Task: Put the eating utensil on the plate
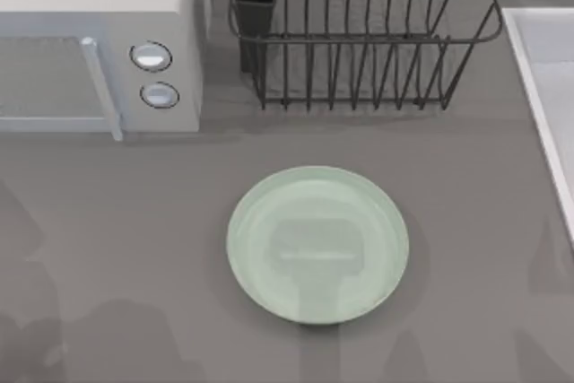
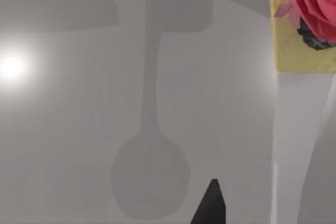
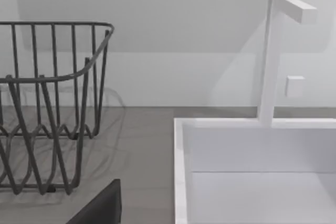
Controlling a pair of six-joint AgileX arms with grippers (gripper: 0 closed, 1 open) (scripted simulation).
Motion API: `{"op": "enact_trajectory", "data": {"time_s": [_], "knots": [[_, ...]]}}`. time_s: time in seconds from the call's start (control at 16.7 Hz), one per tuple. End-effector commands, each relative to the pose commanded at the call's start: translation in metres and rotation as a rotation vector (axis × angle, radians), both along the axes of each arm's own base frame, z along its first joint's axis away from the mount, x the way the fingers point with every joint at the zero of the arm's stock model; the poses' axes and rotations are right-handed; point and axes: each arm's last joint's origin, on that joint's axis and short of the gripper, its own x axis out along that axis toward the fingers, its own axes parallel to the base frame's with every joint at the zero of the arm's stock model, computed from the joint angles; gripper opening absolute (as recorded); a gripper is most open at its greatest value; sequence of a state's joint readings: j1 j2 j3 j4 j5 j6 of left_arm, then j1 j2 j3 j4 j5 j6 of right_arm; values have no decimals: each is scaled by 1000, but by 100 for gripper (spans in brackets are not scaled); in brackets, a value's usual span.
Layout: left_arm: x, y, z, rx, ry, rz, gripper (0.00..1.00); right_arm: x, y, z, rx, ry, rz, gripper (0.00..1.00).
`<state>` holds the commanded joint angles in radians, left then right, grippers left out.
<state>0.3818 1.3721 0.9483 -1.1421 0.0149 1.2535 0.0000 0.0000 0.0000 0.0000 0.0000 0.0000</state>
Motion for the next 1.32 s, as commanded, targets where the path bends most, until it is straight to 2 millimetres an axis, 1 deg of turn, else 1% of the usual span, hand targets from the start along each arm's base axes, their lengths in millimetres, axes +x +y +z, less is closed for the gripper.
{"op": "enact_trajectory", "data": {"time_s": [0.24,0.3,0.36,0.48,0.54,0.6,0.66,0.72,0.84,0.9,1.02,1.14,1.2,1.26,1.32], "knots": [[1,0,-1,-1,4,-2,0,0,0,0,0,0,0,100],[4,-1,-1,-2,6,-10,0,0,0,0,0,0,0,100],[10,-4,0,-3,10,-24,0,0,0,0,0,0,0,100],[33,-16,3,-6,21,-72,0,0,0,0,0,0,0,100],[47,-26,4,-7,29,-107,0,0,0,0,0,0,0,100],[63,-41,3,-8,39,-149,0,0,0,0,0,0,0,100],[79,-60,3,-9,49,-196,0,0,0,0,0,0,0,100],[94,-84,1,-8,61,-252,0,0,0,0,0,0,0,100],[117,-146,-6,-2,79,-376,0,0,0,0,0,0,0,100],[123,-182,-10,3,84,-439,0,0,0,0,0,0,0,100],[126,-252,-18,12,79,-547,0,0,0,0,0,0,0,100],[120,-312,-25,17,55,-618,0,0,0,0,0,0,0,100],[115,-336,-28,16,39,-643,0,0,0,0,0,0,0,100],[111,-356,-30,15,24,-660,0,0,0,0,0,0,0,100],[107,-371,-32,13,10,-672,0,0,0,0,0,0,0,100]]}}
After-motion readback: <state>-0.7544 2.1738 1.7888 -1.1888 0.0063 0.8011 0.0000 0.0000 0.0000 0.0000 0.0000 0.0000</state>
